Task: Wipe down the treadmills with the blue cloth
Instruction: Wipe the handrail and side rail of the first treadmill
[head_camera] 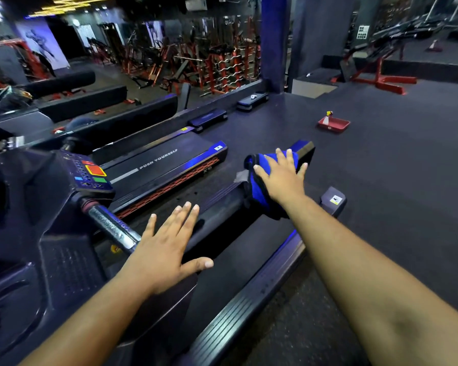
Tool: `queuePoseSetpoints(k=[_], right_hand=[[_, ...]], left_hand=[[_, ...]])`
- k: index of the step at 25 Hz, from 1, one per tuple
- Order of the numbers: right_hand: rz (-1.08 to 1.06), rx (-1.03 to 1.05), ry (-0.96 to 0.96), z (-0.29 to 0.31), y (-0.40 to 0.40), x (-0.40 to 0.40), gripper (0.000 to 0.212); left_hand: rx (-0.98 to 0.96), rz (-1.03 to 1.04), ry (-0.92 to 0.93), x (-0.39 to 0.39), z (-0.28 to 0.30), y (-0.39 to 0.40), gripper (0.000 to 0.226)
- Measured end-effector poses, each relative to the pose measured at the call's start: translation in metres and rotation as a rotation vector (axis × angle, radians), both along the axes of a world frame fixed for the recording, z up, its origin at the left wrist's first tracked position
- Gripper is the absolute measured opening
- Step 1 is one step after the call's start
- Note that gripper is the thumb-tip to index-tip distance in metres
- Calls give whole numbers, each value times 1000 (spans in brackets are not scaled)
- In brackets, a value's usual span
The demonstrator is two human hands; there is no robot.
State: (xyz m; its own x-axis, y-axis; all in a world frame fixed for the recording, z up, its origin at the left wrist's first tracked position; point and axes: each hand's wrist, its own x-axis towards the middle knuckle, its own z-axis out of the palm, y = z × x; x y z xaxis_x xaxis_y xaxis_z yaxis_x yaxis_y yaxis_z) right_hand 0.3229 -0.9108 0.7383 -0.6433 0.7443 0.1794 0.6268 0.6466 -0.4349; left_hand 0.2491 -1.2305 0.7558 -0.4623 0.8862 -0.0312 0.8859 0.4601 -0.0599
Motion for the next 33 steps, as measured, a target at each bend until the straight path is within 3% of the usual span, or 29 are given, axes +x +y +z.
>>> queuePoseSetpoints(k=[2,6,9,13,17,20,24,26,28,30,33], right_hand=[[-9,-58,105,-2,-38,-10,60],[248,53,278,-30,-163,8,72],[287,145,302,-32,-144,8,68],[-19,-60,461,-28,-167,-11,60],[250,-3,588,-62,-264,2,55],[229,22,632,-84,-228,11,62],[-85,-349,847,-66,-204,-12,74],[-98,-428,896,-61,-237,-16,84],[-16,-452,966,-72,-262,-10,81],[-148,-595,1108,-84,-221,-18,71],[-534,-995,1286,-77,-115,-33,64]], left_hand=[[47,14,-36,1,1,-15,112],[95,46,-77,-1,1,-34,116],[88,51,-106,-3,2,-43,120],[150,4,-159,-3,3,-49,117],[323,-23,-336,-7,6,-50,114],[181,-39,-176,-2,7,-45,115],[92,-39,-69,-1,3,-40,114],[121,-22,-105,-3,4,-32,113],[113,-37,-109,-2,7,-17,112],[80,-83,-68,3,9,4,111],[30,-138,-23,8,7,36,111]])
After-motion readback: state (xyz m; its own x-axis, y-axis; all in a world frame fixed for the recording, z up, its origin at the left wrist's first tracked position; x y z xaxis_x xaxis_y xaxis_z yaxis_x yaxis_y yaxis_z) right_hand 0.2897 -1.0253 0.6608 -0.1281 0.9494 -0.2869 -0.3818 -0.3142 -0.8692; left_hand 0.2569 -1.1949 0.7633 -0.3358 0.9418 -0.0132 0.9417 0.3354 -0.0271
